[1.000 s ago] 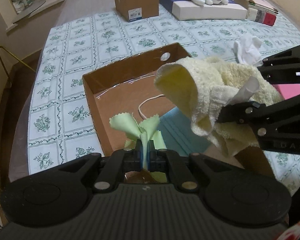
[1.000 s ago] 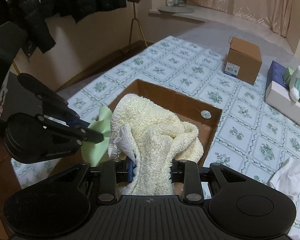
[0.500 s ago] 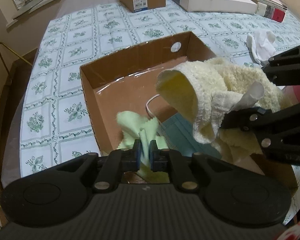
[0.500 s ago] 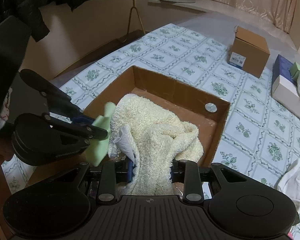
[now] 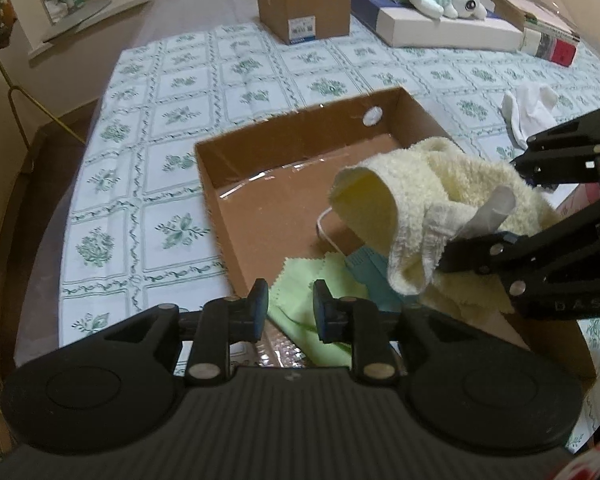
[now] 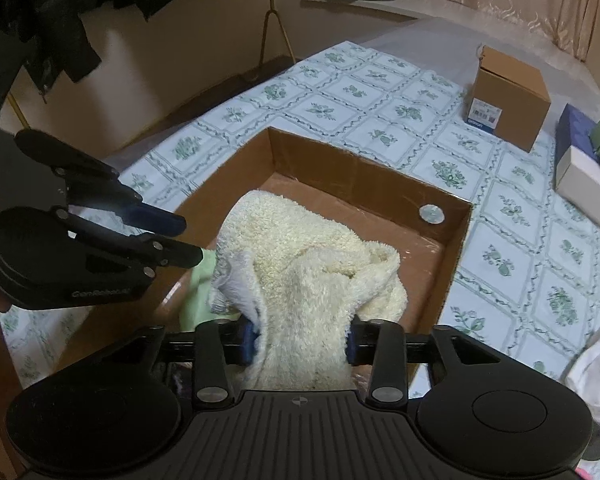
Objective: Organize soft objects
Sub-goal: 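Open both grippers to drop the towel and green cloth into the box, then move both grippers away from the box toward the tissue pack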
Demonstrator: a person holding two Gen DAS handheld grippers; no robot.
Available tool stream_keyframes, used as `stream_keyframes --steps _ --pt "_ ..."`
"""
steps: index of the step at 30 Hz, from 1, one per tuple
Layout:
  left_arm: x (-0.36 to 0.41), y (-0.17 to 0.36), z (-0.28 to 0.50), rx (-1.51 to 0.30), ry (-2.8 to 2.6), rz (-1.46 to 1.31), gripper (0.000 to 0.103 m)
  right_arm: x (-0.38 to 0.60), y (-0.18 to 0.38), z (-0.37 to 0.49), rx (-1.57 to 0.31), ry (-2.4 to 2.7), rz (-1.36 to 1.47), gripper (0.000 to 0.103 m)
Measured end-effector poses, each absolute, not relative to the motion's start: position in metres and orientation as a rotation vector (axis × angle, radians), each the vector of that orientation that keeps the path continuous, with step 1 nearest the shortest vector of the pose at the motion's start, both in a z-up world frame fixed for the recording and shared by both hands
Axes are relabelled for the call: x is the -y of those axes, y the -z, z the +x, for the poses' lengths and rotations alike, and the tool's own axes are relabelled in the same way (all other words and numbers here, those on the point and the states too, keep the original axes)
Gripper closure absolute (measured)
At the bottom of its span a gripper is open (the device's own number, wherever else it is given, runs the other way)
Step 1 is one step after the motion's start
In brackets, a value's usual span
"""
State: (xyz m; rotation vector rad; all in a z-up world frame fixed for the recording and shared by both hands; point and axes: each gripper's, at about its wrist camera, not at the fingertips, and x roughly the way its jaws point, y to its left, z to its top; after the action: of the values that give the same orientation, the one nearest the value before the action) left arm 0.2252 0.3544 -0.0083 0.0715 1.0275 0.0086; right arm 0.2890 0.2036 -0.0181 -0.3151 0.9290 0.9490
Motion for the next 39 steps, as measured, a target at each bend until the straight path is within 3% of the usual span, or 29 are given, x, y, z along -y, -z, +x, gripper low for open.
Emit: stream_keyframes --steps 2,7,19,23,26,30,37,39 --pt "-0.356 0.005 0.223 -1.018 -0.016 0.072 0.080 -0.201 0.016 0.291 -0.921 -0.948 -0.290 0.046" --pt "-0.360 -0.002 0.217 -1.004 -0.030 0.070 0.077 -0.198 0.004 0.288 -0.876 -0.959 -0.291 0.039" --pt "-0.339 -0.028 0.184 -0.910 -0.047 -0.001 0.077 -0.165 -0.046 0.245 -0.769 -0.969 -0.259 0.038" --pt "-0.318 -0.039 0.160 -0.853 -0.043 -0.048 0.072 -0.133 -0.064 0.216 -0.723 -0.968 -0.199 0.038" --pt "-0.298 -0.047 0.139 -0.804 -0.040 -0.069 0.065 -0.106 -0.074 0.194 -0.672 -0.949 -0.181 0.038" --pt "-0.272 -0.059 0.115 -0.732 -0.055 -0.102 0.044 -0.060 -0.077 0.170 -0.652 -0.901 -0.113 0.038" --pt "-0.219 -0.073 0.076 -0.629 -0.082 -0.128 0.030 0.027 -0.069 0.142 -0.649 -0.795 -0.070 0.037" --pt "-0.204 -0.074 0.066 -0.605 -0.100 -0.144 0.021 0.055 -0.063 0.133 -0.659 -0.758 -0.060 0.037"
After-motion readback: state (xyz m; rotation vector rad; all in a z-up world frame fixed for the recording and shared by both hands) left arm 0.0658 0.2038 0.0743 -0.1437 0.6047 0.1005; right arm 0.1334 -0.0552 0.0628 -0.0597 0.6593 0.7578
